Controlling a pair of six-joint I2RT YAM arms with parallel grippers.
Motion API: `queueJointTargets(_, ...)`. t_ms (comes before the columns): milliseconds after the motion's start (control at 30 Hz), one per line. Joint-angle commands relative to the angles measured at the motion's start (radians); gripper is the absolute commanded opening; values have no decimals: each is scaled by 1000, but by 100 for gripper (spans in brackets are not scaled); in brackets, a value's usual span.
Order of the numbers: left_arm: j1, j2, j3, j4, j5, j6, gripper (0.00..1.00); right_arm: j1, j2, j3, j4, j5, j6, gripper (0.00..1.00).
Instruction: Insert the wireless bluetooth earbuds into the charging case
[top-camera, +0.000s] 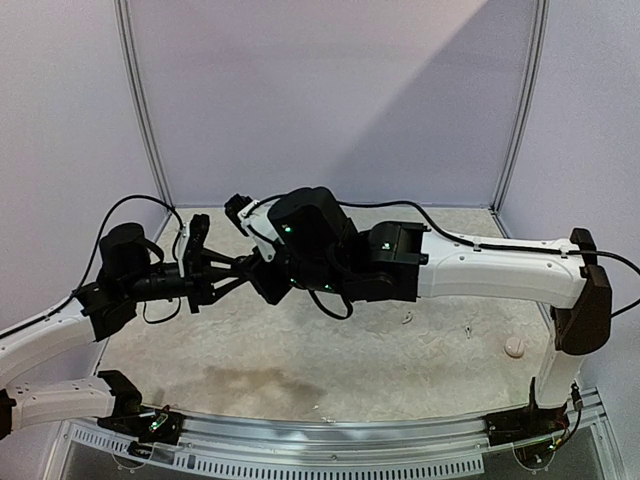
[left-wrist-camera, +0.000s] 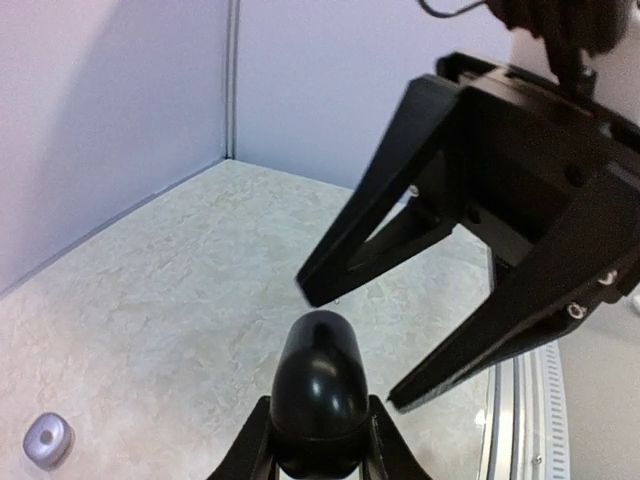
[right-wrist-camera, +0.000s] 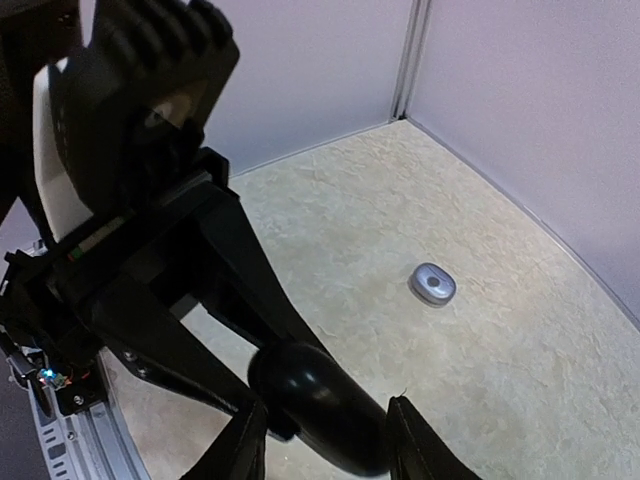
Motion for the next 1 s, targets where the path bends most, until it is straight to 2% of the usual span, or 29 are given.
queueJointTargets(0,35,54,0,9,-125,-257,0,-53,-86,-74,-66,96,47,43)
queueJointTargets(100,104,119,-10,-23,-124,-463,0,-111,-158,-139,-111,155,117,46)
queueJointTargets(233,226,229,2,-151,-207,-568,0,-212,-237,-233,-262,210,282,49)
queueJointTargets(400,395,364,-49,-175,-216,-696,0,-327,-324,-382,-533,275,508,56)
queueJointTargets(533,421,448,-59,-199,-214,-690,0,-453,-409,-564,-673,217,681,59)
queueJointTargets(600,422,492,-44,-135,-180,-682,0,-510,-474,-653,-662,174,722,61)
queueJointTargets(700,430,572,-5,-127,-111,-621,0,-575,-556,-758,-625,154,761,64)
queueJointTargets(800,454,648,33,-172,-53,-563,0,-641,-626,-828,-605,139,780,68)
queueJointTargets(867,470,675,58,-247,-41,-527,0,-682,-655,-860,-608,133,789,70)
queueJointTargets(967,480,714,96,-275,-38,-508,1,-766,-695,-913,-610,94,795,74)
